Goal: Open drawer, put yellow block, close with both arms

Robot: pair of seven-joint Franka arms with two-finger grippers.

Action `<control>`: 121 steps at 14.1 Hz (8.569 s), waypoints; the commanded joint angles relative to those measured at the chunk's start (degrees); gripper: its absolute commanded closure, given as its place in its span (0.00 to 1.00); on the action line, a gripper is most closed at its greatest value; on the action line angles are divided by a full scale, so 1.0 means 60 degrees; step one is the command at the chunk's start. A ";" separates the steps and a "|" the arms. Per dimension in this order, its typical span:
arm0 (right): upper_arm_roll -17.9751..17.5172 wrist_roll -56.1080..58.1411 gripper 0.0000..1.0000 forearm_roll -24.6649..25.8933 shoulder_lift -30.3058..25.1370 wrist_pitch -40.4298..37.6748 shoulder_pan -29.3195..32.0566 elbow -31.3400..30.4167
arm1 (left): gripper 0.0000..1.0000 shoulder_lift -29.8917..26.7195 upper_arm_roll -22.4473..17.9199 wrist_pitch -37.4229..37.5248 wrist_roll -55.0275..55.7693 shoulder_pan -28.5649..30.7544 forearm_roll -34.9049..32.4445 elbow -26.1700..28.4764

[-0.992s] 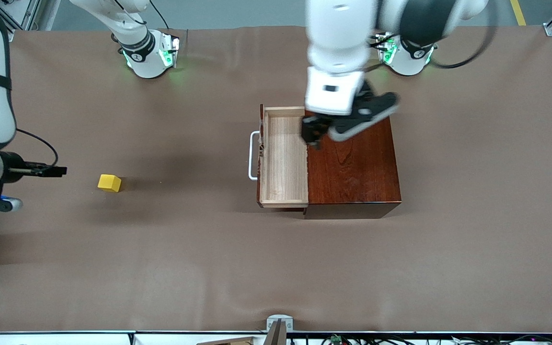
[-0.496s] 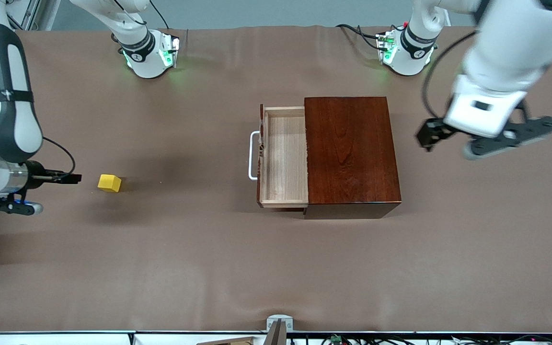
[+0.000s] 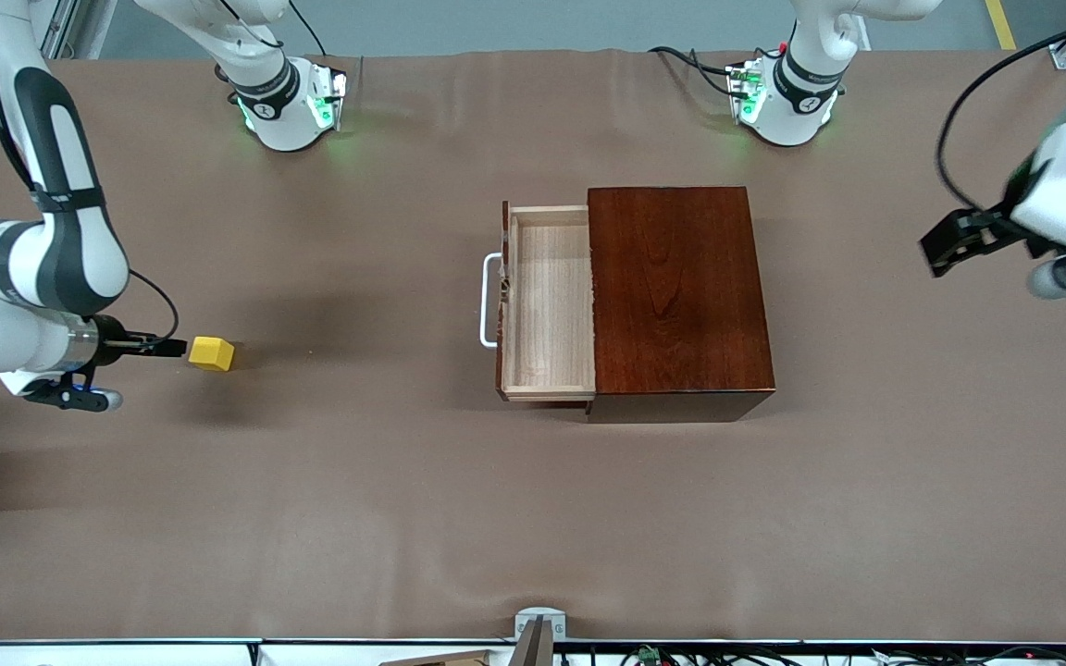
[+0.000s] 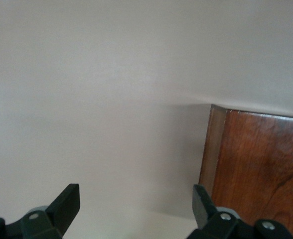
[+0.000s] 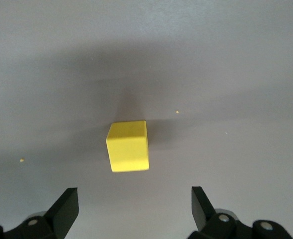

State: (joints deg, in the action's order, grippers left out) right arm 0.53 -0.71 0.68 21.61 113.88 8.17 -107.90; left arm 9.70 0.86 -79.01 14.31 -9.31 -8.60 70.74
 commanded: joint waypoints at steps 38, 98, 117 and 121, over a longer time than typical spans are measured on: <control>-0.0177 -0.4079 1.00 -0.1123 -0.2033 -0.1358 -0.2208 -0.0649 | 0.00 -0.2174 0.1395 -0.1362 -0.1843 0.3047 0.1521 0.3048; -0.0045 -1.9497 0.06 -0.2442 0.0925 -0.0241 -0.8278 0.3874 | 0.00 -0.1823 0.2988 -0.1157 -0.0880 0.2871 0.1492 0.3078; -0.0147 -1.0872 0.00 -0.0464 -0.0934 -0.4976 -0.5525 0.4697 | 0.00 0.4313 0.2985 -0.4993 1.1601 -0.4825 -0.0910 -0.0202; -0.0162 -0.9191 0.00 -0.0494 -0.1345 -0.5546 -0.4893 0.4727 | 0.00 0.5427 0.1483 -0.6732 1.3535 -0.6503 -0.0837 -0.0936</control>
State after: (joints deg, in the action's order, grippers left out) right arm 1.09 -61.06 -2.84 15.41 82.42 -23.45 -79.31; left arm 38.28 11.57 -115.99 91.49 -46.13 -12.33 69.80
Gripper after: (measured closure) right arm 0.000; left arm 0.000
